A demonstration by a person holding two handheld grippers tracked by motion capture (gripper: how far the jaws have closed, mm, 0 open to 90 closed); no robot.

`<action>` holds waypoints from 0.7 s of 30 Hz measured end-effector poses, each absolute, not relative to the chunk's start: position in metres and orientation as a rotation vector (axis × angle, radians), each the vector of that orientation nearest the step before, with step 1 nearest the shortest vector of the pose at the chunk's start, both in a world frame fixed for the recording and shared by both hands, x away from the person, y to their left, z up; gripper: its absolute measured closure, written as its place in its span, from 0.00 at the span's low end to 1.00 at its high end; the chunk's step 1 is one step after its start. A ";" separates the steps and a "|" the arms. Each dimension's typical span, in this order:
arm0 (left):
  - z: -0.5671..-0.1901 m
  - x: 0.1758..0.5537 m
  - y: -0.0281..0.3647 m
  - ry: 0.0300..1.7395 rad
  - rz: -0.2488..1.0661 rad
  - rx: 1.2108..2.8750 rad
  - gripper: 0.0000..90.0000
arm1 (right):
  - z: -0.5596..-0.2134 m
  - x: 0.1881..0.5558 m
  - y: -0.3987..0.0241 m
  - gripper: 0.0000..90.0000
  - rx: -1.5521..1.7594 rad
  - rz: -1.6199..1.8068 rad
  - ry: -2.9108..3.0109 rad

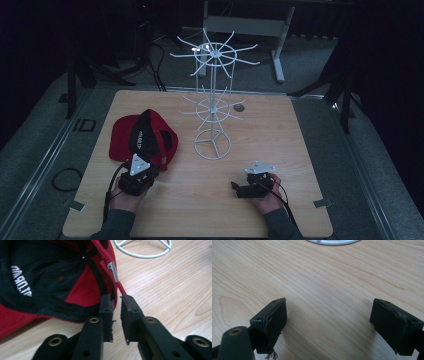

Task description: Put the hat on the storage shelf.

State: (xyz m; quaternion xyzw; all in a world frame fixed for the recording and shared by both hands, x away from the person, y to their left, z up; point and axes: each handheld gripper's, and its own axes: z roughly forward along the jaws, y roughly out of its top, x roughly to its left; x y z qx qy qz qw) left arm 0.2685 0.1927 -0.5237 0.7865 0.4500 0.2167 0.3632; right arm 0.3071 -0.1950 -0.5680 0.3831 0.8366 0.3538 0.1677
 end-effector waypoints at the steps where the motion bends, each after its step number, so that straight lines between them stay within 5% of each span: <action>1: -0.524 0.270 0.192 1.160 0.554 2.027 0.85 | -0.568 0.307 -0.195 0.16 1.090 1.007 2.381; 9: -0.533 0.286 0.184 1.184 0.545 2.054 0.76 | -0.568 0.307 -0.195 0.15 1.089 1.006 2.381; 13: -0.533 0.289 0.185 1.200 0.544 2.060 0.85 | -0.568 0.307 -0.195 0.16 1.089 1.006 2.381; 14: -0.532 0.289 0.185 1.203 0.540 2.061 0.96 | -0.568 0.307 -0.195 0.16 1.089 1.006 2.381; 21: -0.525 0.280 0.181 1.173 0.561 2.072 0.99 | -0.568 0.307 -0.195 0.16 1.089 1.006 2.381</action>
